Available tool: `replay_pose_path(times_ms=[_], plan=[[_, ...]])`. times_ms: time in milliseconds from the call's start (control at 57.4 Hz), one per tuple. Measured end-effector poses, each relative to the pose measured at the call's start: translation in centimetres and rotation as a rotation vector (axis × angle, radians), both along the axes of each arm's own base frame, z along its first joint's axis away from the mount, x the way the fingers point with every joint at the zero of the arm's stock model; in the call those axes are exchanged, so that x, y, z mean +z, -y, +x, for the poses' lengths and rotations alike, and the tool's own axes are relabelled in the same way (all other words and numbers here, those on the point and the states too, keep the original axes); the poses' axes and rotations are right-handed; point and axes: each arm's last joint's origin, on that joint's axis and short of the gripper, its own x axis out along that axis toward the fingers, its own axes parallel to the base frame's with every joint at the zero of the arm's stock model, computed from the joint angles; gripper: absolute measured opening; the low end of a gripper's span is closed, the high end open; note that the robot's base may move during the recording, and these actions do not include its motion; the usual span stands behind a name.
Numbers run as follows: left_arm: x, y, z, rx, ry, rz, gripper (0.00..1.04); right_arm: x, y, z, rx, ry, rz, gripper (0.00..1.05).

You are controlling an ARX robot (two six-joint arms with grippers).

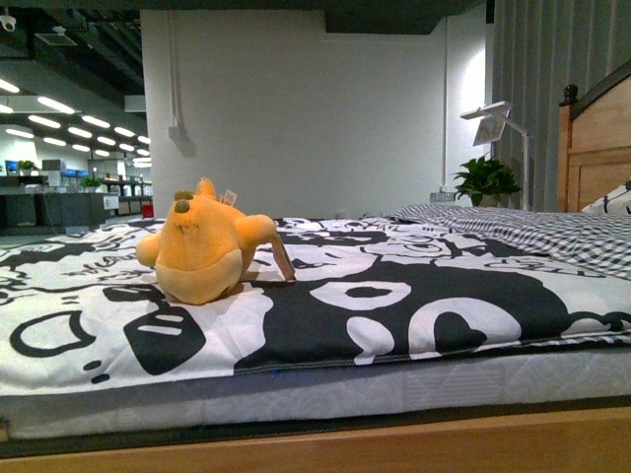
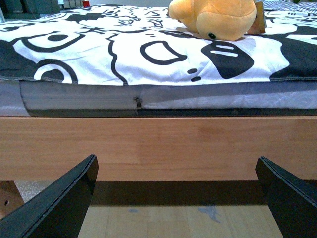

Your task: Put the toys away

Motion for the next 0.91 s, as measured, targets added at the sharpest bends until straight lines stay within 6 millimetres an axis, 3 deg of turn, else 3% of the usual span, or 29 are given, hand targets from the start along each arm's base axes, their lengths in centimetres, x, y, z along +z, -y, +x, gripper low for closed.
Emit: replay_pose_path(times_ms=[906], plan=[[0.0, 0.01, 0.0, -0.003, 0.0, 0.0, 0.98, 0.0, 0.01, 0.0, -0.003, 0.0, 0.0, 0.98]])
